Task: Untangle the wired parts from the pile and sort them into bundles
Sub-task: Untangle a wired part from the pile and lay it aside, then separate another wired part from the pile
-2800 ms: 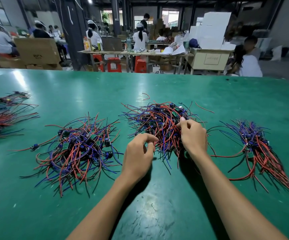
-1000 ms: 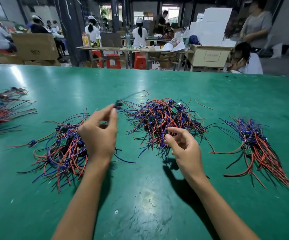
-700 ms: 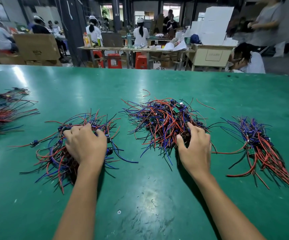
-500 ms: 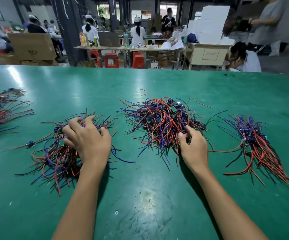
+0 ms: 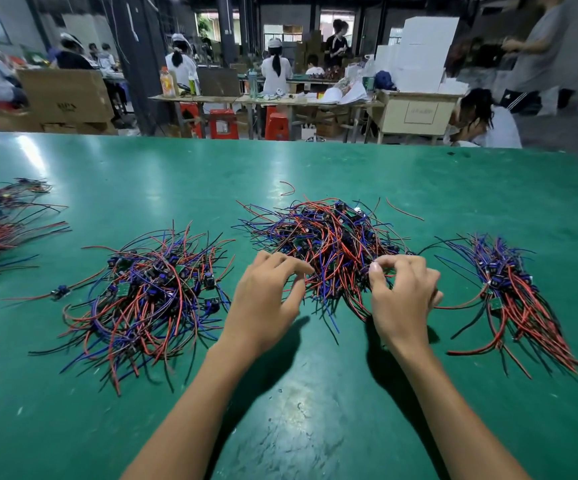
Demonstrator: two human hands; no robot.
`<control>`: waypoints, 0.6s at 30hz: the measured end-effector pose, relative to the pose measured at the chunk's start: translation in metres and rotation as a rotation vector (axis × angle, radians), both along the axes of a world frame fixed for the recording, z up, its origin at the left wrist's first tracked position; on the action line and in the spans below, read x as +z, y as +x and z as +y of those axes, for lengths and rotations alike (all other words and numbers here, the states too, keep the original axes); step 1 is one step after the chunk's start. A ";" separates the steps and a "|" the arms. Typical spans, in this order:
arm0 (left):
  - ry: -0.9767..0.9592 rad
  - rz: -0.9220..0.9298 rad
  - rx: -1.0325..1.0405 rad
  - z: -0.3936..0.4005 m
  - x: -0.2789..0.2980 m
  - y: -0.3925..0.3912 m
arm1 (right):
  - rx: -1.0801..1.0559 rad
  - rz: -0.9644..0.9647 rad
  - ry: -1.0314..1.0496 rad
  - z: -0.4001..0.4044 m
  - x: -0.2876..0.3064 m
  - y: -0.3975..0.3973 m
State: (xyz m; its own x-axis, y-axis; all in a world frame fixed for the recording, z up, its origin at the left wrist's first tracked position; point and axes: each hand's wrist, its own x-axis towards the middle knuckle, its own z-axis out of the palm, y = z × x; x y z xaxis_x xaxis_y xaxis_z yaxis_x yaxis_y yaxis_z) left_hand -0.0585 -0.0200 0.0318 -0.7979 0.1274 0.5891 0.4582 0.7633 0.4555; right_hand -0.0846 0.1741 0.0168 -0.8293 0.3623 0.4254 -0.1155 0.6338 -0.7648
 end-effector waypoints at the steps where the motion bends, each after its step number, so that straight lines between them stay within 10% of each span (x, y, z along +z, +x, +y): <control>1: 0.068 -0.011 -0.017 0.003 -0.001 0.001 | 0.031 0.076 -0.004 -0.002 0.003 0.004; 9: 1.196 -0.712 -0.117 0.017 0.011 -0.006 | 0.589 0.477 0.319 -0.036 0.004 0.038; 18: 1.241 -0.699 -0.153 -0.017 0.010 -0.011 | 0.788 0.305 0.149 -0.037 0.002 0.042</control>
State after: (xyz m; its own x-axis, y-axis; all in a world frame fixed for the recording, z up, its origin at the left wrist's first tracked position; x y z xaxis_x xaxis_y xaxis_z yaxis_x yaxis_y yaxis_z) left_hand -0.0692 -0.0368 0.0419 -0.9910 -0.0601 -0.1196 -0.0940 -0.3237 0.9415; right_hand -0.0424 0.1375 0.0188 -0.6570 -0.3491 0.6682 -0.7515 0.3737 -0.5437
